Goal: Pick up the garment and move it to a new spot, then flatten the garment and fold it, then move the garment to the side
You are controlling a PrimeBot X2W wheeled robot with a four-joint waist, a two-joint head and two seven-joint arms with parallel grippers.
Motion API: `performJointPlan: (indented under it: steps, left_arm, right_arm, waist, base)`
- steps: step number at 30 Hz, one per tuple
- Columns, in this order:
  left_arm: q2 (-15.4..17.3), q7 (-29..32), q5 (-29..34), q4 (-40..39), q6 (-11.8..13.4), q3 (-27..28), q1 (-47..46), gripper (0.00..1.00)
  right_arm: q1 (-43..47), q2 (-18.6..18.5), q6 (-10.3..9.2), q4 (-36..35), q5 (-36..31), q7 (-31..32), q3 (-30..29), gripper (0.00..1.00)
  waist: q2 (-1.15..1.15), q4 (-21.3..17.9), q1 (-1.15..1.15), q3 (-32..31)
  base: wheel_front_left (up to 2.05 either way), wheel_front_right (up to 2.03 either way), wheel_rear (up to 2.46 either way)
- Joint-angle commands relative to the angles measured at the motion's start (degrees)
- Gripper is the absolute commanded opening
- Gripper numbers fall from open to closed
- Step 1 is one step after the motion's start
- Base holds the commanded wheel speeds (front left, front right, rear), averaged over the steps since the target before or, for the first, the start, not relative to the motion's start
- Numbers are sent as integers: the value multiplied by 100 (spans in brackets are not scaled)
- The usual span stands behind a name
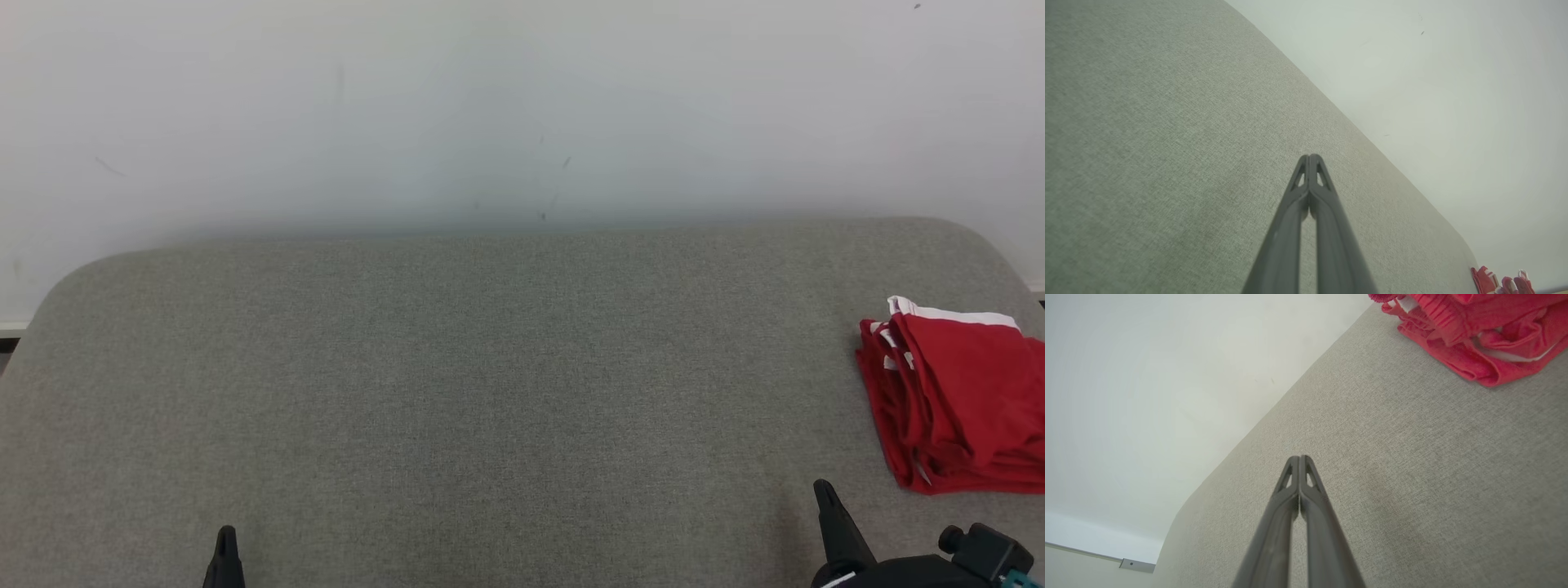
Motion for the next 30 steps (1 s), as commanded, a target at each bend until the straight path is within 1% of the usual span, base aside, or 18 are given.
performJointPlan:
  steps: [1, 17, 30]
  left_arm:
    - [34, 35, -176, -57, -12, 11, -139, 0]
    - [45, 326, -1290, -31, -76, 43, -321, 0]
    - [53, 531, -2063, -10, -118, 65, -457, 0]
  right_arm:
    - [-167, 2, -4, -95, 152, 31, -44, 0]
    - [-272, 58, -5, -157, 1179, 212, -224, 0]
    - [-367, 97, -7, -200, 1906, 345, -353, 0]
  waist:
    - [0, 1, 0, 3]
    - [0, 9, 0, 51]
    - [0, 16, 0, 90]
  base:
    - [0, 0, 0]
    - [0, 0, 0]
    - [0, 0, 0]
